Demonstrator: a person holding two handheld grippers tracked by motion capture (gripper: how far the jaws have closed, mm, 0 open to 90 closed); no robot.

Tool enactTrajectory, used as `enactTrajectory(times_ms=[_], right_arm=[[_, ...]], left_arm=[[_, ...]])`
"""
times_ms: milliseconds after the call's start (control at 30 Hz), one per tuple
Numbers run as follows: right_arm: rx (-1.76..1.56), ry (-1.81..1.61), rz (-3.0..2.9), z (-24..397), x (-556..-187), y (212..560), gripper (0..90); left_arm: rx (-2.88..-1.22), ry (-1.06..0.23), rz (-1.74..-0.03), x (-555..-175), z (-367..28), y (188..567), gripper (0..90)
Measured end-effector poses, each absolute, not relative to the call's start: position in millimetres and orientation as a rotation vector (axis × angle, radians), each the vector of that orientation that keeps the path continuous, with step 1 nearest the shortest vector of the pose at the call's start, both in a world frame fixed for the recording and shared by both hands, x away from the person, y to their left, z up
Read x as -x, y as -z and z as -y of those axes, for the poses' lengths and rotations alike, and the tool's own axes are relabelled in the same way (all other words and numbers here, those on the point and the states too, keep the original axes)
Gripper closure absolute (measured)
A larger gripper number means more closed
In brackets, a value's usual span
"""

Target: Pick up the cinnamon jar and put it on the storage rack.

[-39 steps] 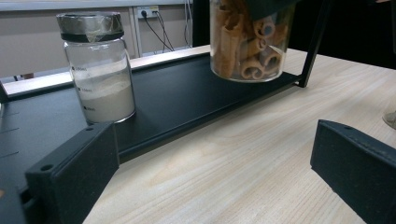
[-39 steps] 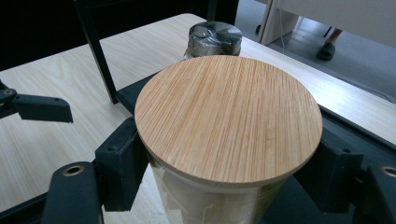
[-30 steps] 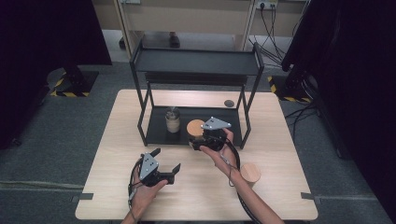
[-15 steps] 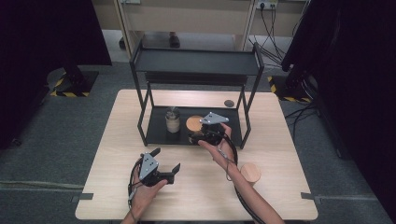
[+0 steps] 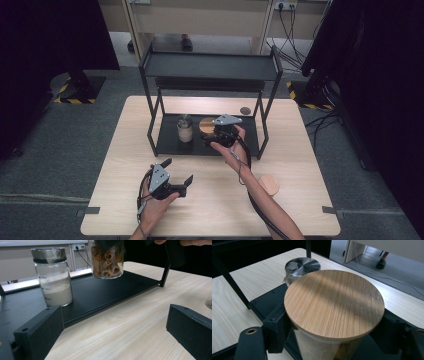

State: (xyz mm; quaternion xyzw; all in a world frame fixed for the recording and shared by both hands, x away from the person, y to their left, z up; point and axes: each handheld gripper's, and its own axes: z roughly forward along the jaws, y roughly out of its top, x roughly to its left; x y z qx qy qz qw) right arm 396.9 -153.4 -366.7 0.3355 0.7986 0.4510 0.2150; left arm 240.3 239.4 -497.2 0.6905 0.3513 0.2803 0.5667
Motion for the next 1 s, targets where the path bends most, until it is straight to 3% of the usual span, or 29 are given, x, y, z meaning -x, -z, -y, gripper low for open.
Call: enactTrajectory(times_ms=[1000], right_arm=[[-1.052,-1.221,-2.185,143.9,-423.1,393.6,25.8]], left_arm=[[-1.622,-0.658,-0.819,-240.6,-239.9,496.8,0.8]])
